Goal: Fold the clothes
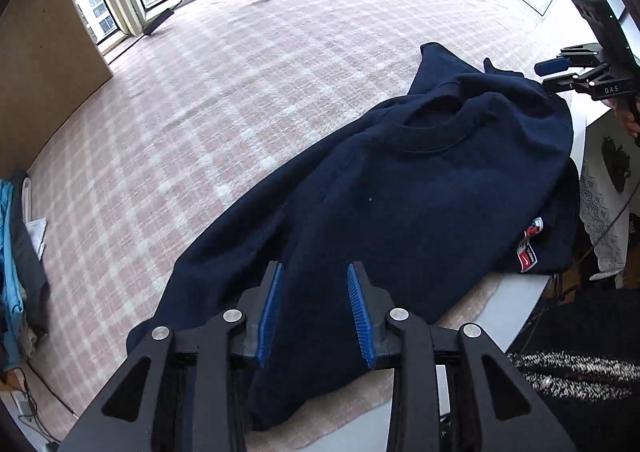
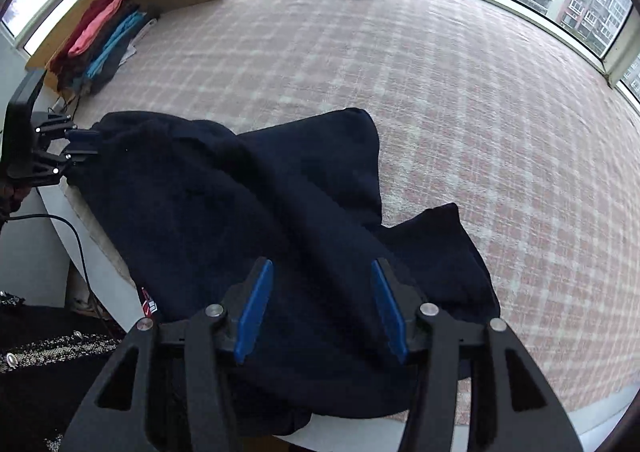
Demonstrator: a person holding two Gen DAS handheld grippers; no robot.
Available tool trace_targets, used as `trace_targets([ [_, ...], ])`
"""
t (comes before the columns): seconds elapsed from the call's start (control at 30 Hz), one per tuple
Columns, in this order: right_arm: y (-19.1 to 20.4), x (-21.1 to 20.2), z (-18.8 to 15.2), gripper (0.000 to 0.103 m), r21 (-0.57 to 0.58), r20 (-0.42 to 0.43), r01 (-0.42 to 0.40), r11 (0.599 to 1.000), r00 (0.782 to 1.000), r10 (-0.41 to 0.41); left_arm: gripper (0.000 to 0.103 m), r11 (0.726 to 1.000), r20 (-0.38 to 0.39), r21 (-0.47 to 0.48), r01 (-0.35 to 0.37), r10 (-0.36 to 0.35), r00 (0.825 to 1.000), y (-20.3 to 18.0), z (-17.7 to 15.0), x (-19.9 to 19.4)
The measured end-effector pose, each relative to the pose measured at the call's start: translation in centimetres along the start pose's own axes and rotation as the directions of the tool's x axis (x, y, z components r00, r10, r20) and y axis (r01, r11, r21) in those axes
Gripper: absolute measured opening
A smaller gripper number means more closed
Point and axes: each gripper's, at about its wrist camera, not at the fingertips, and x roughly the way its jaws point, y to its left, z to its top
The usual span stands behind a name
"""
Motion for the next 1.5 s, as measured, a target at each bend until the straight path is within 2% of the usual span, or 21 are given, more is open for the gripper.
trace_targets([
  [0.07, -0.1, 0.9, 0.0, 0.050, -0.023, -0.033, -0.022, 0.999, 0.999, 0.021, 0.027, 1.000, -0.023, 0.028, -0.002, 0.002, 1.000, -1.0, 0.3, 1.7],
  [0.1, -0.2, 1.1, -0.2, 0.050, -0.036, -0.049, -0.034, 0.999, 0.998, 0.033, 0.008, 0.999, -0.043, 0.033, -0.007, 0.009, 0.999, -1.4, 0.3, 2.3],
  [0.13, -0.2, 1.4, -0.3, 0.050, -0.048, -0.065, -0.047, 0.998, 0.997, 0.044, 0.000, 1.000, -0.062, 0.026, -0.004, 0.006, 0.998, -1.5, 0.2, 2.5],
  [0.23, 0.2, 0.7, -0.9, 0.050, -0.103, -0.074, -0.067, 0.992, 0.995, 0.059, 0.000, 0.999, -0.073, -0.017, 0.034, -0.035, 0.997, -1.7, -0.8, 1.2],
  [0.43, 1.0, 2.1, -1.5, 0.050, -0.209, -0.113, -0.096, 0.973, 0.991, 0.074, 0.000, 0.987, 0.029, -0.152, 0.058, -0.054, 0.998, -0.4, -2.7, -4.6],
  [0.57, 1.0, 5.5, -1.7, 0.050, -0.241, -0.173, -0.103, 0.965, 0.983, 0.062, 0.000, 0.988, 0.025, -0.146, 0.044, -0.041, 0.999, -0.7, -2.7, -3.9],
  [0.67, 0.7, 5.6, -1.7, 0.047, -0.252, -0.142, -0.118, 0.960, 0.986, 0.084, 0.001, 0.993, -0.003, -0.113, 0.034, -0.034, 0.999, -1.6, -2.7, -2.0],
  [0.7, 0.6, 5.3, -1.8, 0.041, -0.245, -0.141, -0.121, 0.962, 0.986, 0.088, 0.006, 0.995, -0.013, -0.092, 0.030, -0.031, 0.999, -1.8, -2.9, -1.5],
  [0.73, 0.4, 5.0, -1.9, 0.022, -0.239, -0.141, -0.125, 0.963, 0.986, 0.093, 0.027, 0.997, -0.016, -0.076, 0.002, -0.003, 1.000, -1.8, -3.1, -1.0],
  [0.8, 0.3, 4.0, -2.3, 0.018, -0.233, -0.130, -0.117, 0.965, 0.987, 0.088, 0.051, 0.997, -0.008, -0.051, -0.065, 0.064, 0.998, -1.6, -3.5, -0.1],
  [0.83, 0.5, 3.3, -2.6, 0.014, -0.242, -0.119, -0.099, 0.965, 0.990, 0.072, 0.051, 0.996, -0.002, -0.047, -0.076, 0.076, 0.997, -1.5, -3.6, 0.4],
  [0.87, 0.7, 2.6, -2.9, 0.013, -0.243, -0.106, -0.084, 0.966, 0.993, 0.060, 0.050, 0.996, 0.002, -0.046, -0.081, 0.081, 0.997, -1.4, -3.7, 0.9],
  [0.9, 0.9, 1.8, -3.3, 0.013, -0.243, -0.092, -0.069, 0.968, 0.995, 0.048, 0.034, 0.996, -0.011, -0.054, -0.068, 0.068, 0.998, -1.2, -3.8, 1.4],
  [0.93, 1.1, 1.0, -3.5, 0.012, -0.233, -0.076, -0.058, 0.971, 0.996, 0.041, 0.004, 0.997, -0.030, -0.065, -0.049, 0.047, 0.998, -1.0, -3.8, 2.0],
  [1.07, 3.1, -3.5, -3.4, 0.010, -0.205, 0.039, 0.076, 0.976, 0.997, -0.069, 0.003, 0.997, 0.000, -0.066, -0.046, 0.046, 0.999, -1.0, -3.4, 0.2],
  [1.13, 4.6, -7.5, -2.7, 0.009, -0.210, 0.141, 0.123, 0.970, 0.985, -0.094, 0.003, 0.994, 0.078, -0.054, -0.090, 0.094, 0.993, -0.9, -2.6, -3.5],
  [1.2, 5.4, -12.5, -1.3, 0.009, -0.167, 0.261, 0.164, 0.972, 0.958, -0.116, 0.003, 0.987, 0.186, -0.055, -0.154, 0.161, 0.969, -0.4, -1.7, -8.6],
  [1.23, 5.5, -15.2, -0.5, 0.009, -0.133, 0.322, 0.171, 0.976, 0.939, -0.121, 0.003, 0.981, 0.246, -0.064, -0.184, 0.194, 0.950, -0.1, -1.2, -11.5],
  [1.3, 6.0, -20.7, 0.9, 0.009, -0.050, 0.465, 0.193, 0.980, 0.873, -0.148, 0.003, 0.967, 0.362, -0.086, -0.239, 0.254, 0.897, 0.5, -0.3, -17.1],
  [1.37, 6.5, -26.0, 2.3, 0.008, 0.029, 0.590, 0.196, 0.980, 0.788, -0.176, 0.003, 0.947, 0.465, -0.111, -0.301, 0.317, 0.826, 0.7, 0.7, -22.4],
  [1.5, 9.2, -36.3, 4.6, 0.008, 0.111, 0.735, 0.235, 0.966, 0.635, -0.239, 0.002, 0.901, 0.619, -0.164, -0.401, 0.411, 0.670, 0.9, 2.3, -33.4],
])
